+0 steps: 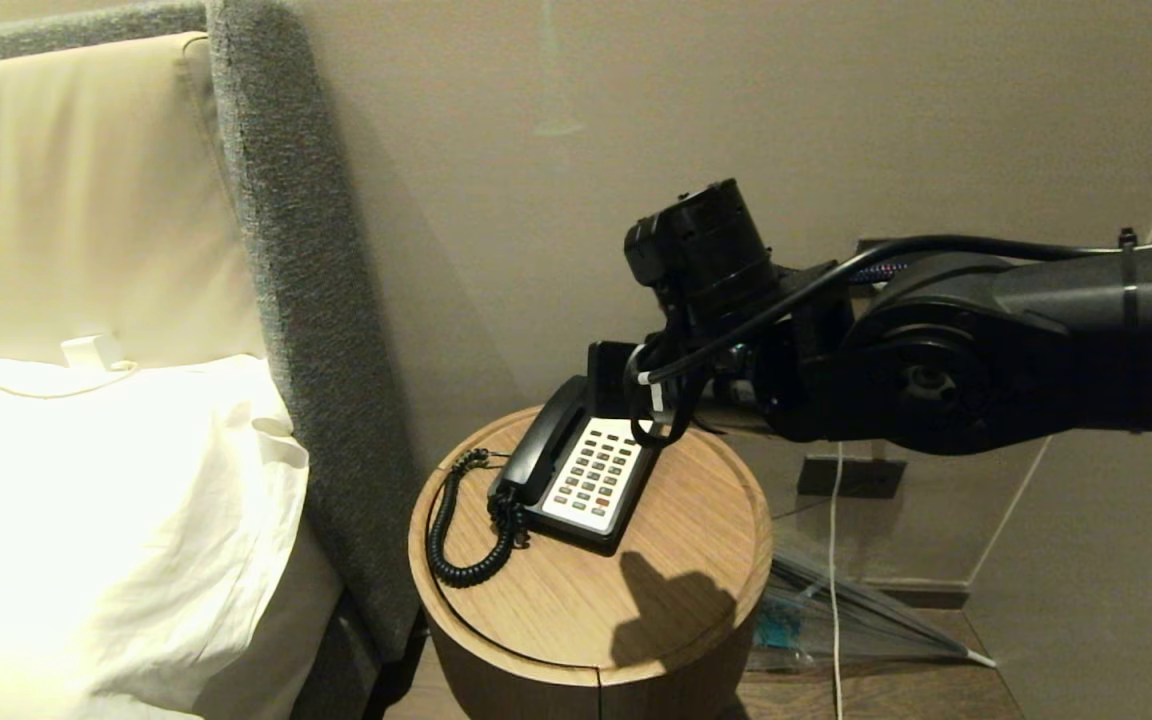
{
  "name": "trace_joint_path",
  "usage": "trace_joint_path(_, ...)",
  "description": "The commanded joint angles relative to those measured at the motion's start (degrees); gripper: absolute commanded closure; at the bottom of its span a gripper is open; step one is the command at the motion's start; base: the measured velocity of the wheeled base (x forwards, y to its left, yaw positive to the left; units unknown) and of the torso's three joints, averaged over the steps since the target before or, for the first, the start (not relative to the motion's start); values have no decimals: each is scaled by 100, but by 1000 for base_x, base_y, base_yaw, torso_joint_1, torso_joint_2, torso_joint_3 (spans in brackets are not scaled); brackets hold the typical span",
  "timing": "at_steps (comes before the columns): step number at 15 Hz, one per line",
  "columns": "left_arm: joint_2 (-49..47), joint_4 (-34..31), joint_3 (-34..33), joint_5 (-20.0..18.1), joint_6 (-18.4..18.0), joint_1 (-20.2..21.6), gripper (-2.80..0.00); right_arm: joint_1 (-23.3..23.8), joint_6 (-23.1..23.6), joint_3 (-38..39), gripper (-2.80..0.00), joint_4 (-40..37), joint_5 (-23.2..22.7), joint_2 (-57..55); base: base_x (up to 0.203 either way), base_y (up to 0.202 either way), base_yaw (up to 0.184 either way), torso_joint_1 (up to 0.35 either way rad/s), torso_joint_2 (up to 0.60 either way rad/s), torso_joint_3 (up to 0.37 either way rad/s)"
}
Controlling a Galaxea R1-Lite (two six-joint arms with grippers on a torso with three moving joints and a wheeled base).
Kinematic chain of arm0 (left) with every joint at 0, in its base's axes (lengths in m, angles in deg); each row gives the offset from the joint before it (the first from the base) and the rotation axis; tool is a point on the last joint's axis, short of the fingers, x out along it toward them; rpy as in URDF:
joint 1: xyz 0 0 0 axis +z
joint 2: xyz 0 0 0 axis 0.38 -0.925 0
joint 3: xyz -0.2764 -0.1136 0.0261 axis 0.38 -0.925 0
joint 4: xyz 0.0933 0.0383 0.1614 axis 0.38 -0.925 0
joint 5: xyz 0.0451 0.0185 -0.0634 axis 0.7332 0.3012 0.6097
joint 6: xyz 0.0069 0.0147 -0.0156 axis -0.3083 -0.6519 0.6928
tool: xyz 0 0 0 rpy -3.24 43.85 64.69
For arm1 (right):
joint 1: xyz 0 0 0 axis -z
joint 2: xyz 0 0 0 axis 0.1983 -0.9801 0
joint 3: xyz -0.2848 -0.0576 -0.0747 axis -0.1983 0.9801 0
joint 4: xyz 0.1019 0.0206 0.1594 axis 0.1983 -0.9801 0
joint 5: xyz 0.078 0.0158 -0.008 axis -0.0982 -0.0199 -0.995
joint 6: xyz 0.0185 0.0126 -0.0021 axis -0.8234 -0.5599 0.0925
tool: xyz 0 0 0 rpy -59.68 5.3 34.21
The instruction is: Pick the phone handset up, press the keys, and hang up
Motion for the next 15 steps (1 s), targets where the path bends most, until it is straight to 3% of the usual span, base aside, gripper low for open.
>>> trace_joint_path(1,581,235,-381,54,-660,39,0,-7,-12,87,0,-1,18,144,0,0,0,0,0,0)
trace_joint_path(3,581,769,-561,371,-1064,41,0,-7,-11,159,0,-6,27,297,0,0,0,0,0,0)
trace_joint_path(6,581,1301,-637,372,-1313,41,0,1,-3,519,0,2,21,648,0,0,0,0,0,0)
trace_joint_path(7,581,1663,-855,272,-1527,41,0,10,-6,661,0,2,14,791,0,0,0,0,0,0)
trace_joint_path(8,581,1806,-983,-59,-1646,41,0,16,-3,805,0,8,11,929,0,0,0,0,0,0)
trace_joint_path(10,581,1646,-1078,-179,-1826,41,0,19,-7,964,0,3,9,1202,0,0,0,0,0,0)
trace_joint_path(15,581,1699,-1079,-136,-1660,41,0,76,-53,1506,0,-1,13,1832,0,0,0,0,0,0)
